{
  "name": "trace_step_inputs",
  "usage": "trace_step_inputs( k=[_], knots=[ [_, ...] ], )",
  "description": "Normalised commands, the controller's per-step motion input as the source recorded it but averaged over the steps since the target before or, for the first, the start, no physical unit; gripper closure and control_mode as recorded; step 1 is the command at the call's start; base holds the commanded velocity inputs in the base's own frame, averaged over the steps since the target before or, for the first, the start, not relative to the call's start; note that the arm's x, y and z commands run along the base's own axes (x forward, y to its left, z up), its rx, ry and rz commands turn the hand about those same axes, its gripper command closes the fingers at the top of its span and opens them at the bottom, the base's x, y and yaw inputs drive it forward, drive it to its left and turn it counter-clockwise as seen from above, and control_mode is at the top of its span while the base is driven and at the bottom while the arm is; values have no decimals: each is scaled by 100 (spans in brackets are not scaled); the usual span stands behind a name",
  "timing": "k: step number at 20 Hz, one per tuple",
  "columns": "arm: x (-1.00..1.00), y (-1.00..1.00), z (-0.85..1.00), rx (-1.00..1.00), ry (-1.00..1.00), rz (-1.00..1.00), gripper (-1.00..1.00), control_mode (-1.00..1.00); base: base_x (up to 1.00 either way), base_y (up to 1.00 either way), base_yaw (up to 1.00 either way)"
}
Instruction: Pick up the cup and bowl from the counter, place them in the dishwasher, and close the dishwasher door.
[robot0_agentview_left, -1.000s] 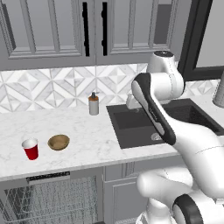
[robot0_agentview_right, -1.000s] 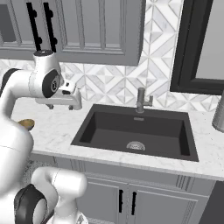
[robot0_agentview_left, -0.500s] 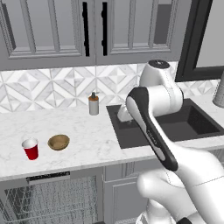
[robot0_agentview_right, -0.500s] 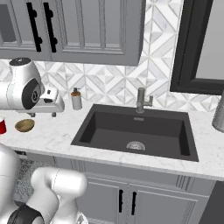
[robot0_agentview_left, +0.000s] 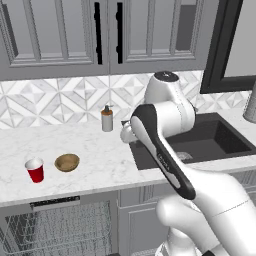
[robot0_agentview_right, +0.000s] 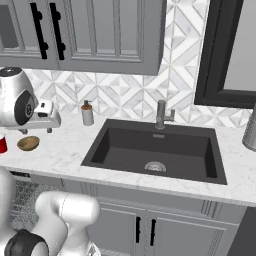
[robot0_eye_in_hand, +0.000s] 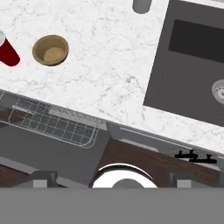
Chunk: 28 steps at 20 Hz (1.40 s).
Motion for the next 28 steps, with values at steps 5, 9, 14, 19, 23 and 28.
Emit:
trace_step_inputs(
  k=[5,9,14,19,23,28],
  knots=[
    [46,35,0,0,2,0,-100,-100,0,0,0],
    [51,27,-7,0,1,0,-100,-100,0,0,0],
    [50,54,-42,0,-2,0,-100,-100,0,0,0],
    [14,54,-77,3,-1,0,-100,-100,0,0,0],
    [10,41,-100,10,0,0,-100,-100,0,0,0],
    [33,33,-68,13,-2,0,-100,-100,0,0,0]
  ],
)
